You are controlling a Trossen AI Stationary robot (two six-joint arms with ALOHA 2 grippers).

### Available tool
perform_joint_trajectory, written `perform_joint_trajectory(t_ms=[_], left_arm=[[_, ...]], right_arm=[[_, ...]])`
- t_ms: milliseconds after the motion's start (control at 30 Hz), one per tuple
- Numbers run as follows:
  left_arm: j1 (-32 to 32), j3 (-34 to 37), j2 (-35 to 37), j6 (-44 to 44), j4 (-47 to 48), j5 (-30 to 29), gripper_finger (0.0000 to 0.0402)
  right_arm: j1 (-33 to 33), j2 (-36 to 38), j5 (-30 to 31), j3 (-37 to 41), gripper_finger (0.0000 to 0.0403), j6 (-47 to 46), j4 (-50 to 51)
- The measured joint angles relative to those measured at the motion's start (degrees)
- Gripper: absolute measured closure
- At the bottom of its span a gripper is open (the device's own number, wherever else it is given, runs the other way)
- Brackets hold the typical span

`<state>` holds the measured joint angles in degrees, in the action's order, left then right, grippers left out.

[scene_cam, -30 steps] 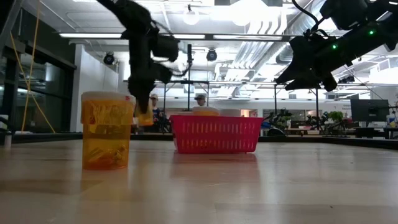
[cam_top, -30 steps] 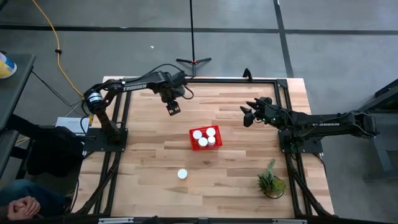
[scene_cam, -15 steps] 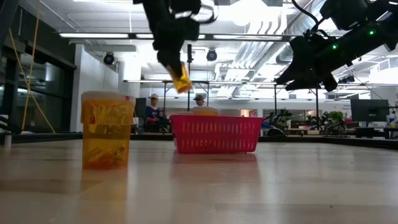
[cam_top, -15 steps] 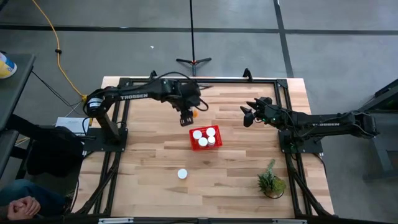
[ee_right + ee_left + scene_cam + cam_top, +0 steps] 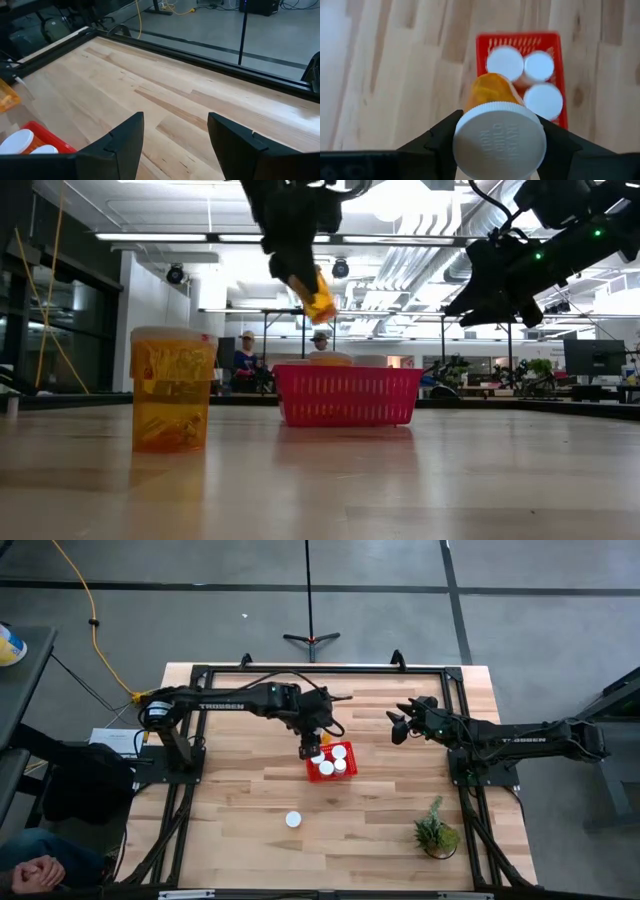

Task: Pick and place pill bottles into a basket
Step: Put the orange medicine bottle into the bin

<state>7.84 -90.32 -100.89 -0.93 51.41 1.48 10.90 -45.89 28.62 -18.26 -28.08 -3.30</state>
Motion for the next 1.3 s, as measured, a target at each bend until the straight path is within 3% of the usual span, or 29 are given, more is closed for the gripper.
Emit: perform_joint_trajectory(t_ms=[133,400,600,867,1067,1300], left_arm=[[-0.4,-0.1,-1.7,0.0,-0.4,0.9,0.0153],[-0.8,-0.1,-4.6,0.5,-1.8,1.4,0.0172],[-0.7,-0.2,-6.2,2.0,-3.1,1.2,0.0151],[-0.7,-0.1,-7.8,2.4,-4.1,1.4,0.0173],[-0.7,0.0,-8.0,2.7,-3.7,1.4,0.0145],[-0.7,0.0,-8.0,2.7,-2.8,1.4,0.0173]], right_arm=[[0.0,0.0,0.0,0.0,0.0192,0.0,0.5],[0.0,-0.2,-0.3,0.0,0.0192,-0.2,1.0],[0.0,-0.2,-0.3,0.0,0.0192,-0.2,1.3],[0.0,-0.2,-0.3,0.0,0.0192,-0.2,2.0],[0.0,-0.2,0.0,0.0,0.0192,-0.2,2.2],[0.0,-0.2,0.0,0.0,0.0192,0.0,2.3]])
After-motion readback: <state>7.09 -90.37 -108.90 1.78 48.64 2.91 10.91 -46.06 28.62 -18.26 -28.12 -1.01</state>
